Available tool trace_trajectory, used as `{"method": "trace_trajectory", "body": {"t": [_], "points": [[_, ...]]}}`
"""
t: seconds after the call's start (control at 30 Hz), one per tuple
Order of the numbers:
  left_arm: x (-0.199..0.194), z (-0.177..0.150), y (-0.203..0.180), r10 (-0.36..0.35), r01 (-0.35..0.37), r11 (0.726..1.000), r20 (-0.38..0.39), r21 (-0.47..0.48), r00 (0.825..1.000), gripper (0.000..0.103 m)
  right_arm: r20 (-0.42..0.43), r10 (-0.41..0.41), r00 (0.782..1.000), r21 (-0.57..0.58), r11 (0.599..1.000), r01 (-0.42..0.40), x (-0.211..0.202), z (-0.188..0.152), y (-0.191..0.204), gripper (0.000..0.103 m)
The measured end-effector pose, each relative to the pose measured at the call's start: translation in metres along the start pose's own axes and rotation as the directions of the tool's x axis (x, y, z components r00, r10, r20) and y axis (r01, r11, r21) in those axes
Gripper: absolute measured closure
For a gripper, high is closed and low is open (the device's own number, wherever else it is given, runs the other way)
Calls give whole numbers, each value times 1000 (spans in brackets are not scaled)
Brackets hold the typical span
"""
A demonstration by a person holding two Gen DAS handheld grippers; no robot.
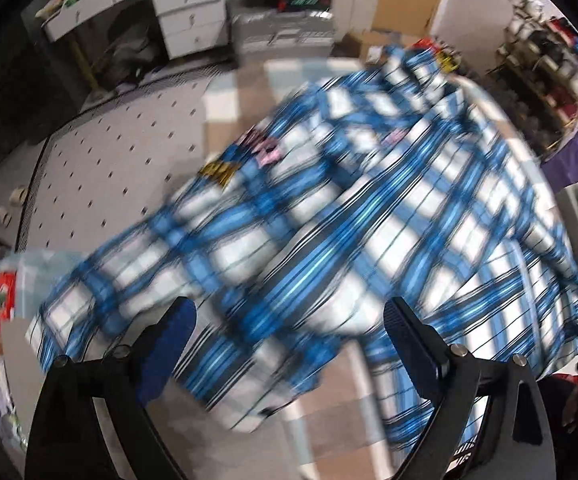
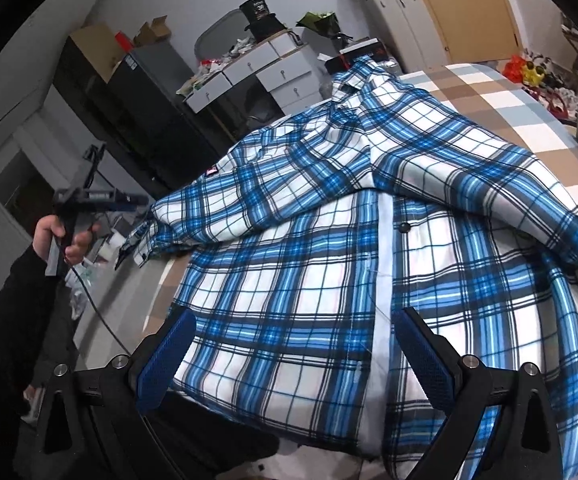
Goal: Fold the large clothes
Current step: 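Grasp the shirt's side edge with the right gripper and fold it inward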
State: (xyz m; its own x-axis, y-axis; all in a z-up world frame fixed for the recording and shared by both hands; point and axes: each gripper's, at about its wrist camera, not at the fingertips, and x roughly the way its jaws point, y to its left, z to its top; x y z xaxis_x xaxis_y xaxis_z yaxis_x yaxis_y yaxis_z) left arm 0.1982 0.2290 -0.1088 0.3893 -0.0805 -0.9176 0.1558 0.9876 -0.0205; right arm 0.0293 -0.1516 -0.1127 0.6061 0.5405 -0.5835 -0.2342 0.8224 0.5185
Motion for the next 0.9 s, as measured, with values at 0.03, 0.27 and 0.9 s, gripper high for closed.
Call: {"method": "trace_trajectory", "body": {"t": [0.03,0.27,0.9], "points": [[7,7,-3,8,-8,1000,-1,7,1000,10,12,9,1000,-12,1000,-9,-1,5,-1,2],[9,18,-6,-1,2,999,23,-46,1000,10,13,-249,969,-295,924,241,61,120,-6,0],[34,28,-35,-7,8,999,-21,33,1000,10,-93,-414,905,-154,904,398,186,243,-70,102]]}}
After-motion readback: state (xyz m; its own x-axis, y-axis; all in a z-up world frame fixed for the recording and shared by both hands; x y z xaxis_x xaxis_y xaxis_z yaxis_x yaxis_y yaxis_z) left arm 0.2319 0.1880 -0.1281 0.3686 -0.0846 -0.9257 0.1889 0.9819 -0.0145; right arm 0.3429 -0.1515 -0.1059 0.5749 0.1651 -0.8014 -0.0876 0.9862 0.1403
